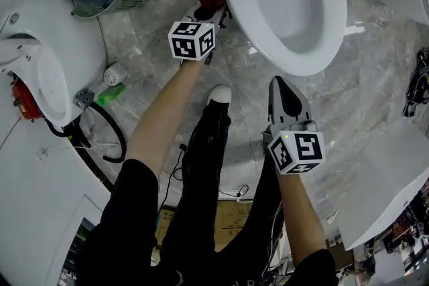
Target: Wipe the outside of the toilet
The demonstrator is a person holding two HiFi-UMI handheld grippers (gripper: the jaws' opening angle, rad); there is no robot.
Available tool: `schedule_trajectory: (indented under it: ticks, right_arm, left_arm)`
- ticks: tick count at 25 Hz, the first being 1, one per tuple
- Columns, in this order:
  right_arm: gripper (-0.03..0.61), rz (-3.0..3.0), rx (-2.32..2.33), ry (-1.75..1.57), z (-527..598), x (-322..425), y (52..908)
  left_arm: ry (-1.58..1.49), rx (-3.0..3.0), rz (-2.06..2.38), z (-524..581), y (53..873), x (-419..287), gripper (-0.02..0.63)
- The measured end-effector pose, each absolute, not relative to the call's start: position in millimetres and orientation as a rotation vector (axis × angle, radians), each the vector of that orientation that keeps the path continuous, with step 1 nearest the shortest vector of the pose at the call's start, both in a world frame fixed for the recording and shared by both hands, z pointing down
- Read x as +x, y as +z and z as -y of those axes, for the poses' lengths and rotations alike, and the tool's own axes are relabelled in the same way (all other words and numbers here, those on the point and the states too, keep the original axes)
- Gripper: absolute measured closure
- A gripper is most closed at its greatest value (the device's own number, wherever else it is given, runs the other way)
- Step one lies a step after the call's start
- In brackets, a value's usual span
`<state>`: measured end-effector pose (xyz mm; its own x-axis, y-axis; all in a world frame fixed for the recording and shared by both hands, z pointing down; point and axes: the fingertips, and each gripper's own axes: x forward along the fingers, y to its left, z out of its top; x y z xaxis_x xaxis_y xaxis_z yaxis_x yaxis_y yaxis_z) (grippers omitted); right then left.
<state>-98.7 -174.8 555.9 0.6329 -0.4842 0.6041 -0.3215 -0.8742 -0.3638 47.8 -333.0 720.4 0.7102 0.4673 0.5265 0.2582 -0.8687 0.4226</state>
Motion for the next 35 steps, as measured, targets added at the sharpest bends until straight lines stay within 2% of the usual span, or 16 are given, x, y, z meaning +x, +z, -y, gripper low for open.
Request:
schedule_trajectory:
  ticks: [35]
  right_arm:
    - [0.575,-0.985,-2.597,-1.021,-34,-173,558]
  left_arm:
    - [0.760,2.621,-0.175,146,706,-121,0.537]
